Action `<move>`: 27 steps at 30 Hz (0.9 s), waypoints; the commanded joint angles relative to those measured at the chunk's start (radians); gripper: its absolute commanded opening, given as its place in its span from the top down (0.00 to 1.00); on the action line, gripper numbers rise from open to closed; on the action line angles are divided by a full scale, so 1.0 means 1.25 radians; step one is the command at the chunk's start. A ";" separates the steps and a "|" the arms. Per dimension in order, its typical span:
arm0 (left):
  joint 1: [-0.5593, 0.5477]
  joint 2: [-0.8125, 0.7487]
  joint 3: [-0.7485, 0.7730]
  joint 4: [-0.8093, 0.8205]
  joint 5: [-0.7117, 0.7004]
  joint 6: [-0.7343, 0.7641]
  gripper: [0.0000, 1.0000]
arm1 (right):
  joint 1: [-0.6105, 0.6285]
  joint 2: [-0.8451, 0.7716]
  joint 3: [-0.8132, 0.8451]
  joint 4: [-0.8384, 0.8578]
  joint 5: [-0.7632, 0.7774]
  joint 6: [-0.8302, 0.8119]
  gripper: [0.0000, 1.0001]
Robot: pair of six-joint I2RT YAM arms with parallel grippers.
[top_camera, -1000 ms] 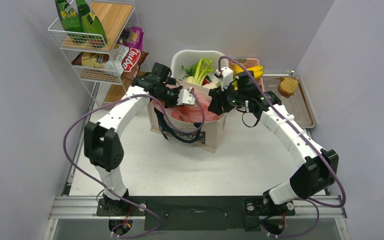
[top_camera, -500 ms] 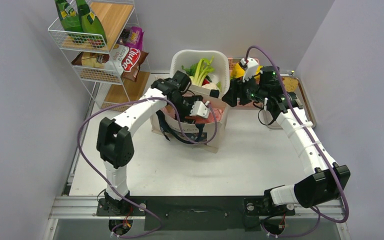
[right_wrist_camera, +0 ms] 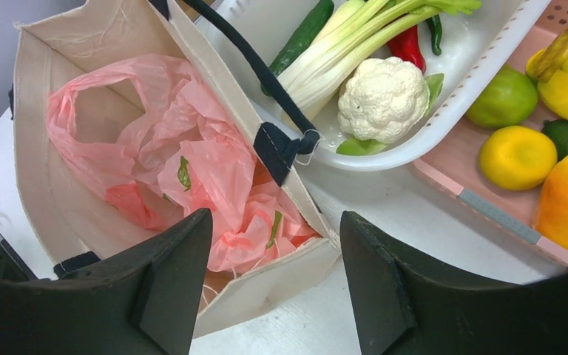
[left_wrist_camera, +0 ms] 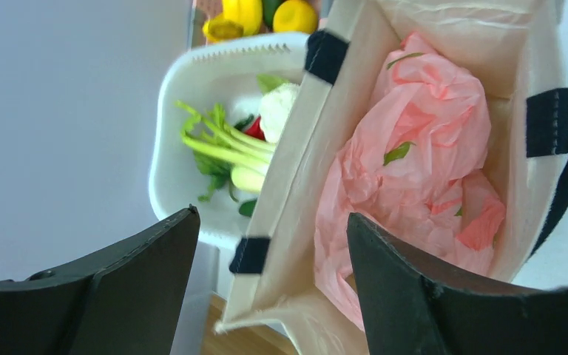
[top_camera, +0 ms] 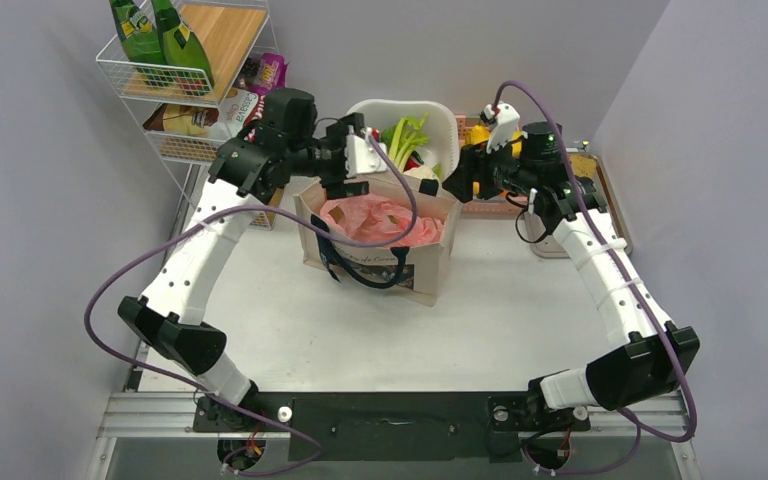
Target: Untie the knot of the grocery bags and take out the mixed food
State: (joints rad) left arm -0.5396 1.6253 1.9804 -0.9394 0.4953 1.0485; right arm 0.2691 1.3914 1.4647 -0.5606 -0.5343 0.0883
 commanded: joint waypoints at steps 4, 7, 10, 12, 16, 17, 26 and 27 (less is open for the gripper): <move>0.160 -0.118 -0.035 0.133 -0.006 -0.476 0.27 | -0.030 -0.080 -0.003 0.044 0.021 0.026 0.29; 0.221 -0.184 -0.067 0.093 -0.038 -0.587 0.21 | -0.076 -0.141 -0.029 0.052 0.034 0.063 0.24; 0.300 -0.282 -0.162 0.103 -0.040 -0.687 0.20 | -0.159 -0.213 -0.082 0.053 0.052 0.094 0.22; 0.374 -0.315 -0.217 0.076 -0.051 -0.754 0.20 | -0.214 -0.255 -0.123 0.044 0.058 0.113 0.22; 0.512 -0.302 -0.274 -0.051 -0.045 -0.798 0.20 | -0.277 -0.336 -0.220 -0.019 0.121 0.080 0.21; 0.539 -0.297 -0.307 -0.067 -0.046 -0.800 0.20 | -0.284 -0.348 -0.238 -0.046 0.140 0.057 0.21; 0.553 -0.321 -0.571 -0.060 -0.179 -0.817 0.19 | -0.309 -0.476 -0.453 -0.097 0.224 -0.018 0.20; 0.552 -0.332 -0.581 -0.055 -0.182 -0.816 0.19 | -0.310 -0.477 -0.460 -0.096 0.224 -0.018 0.20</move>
State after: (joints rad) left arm 0.1471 1.3018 1.3045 -1.0187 0.3229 0.0563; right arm -0.1112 0.8394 0.9112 -0.6903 -0.3088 0.1051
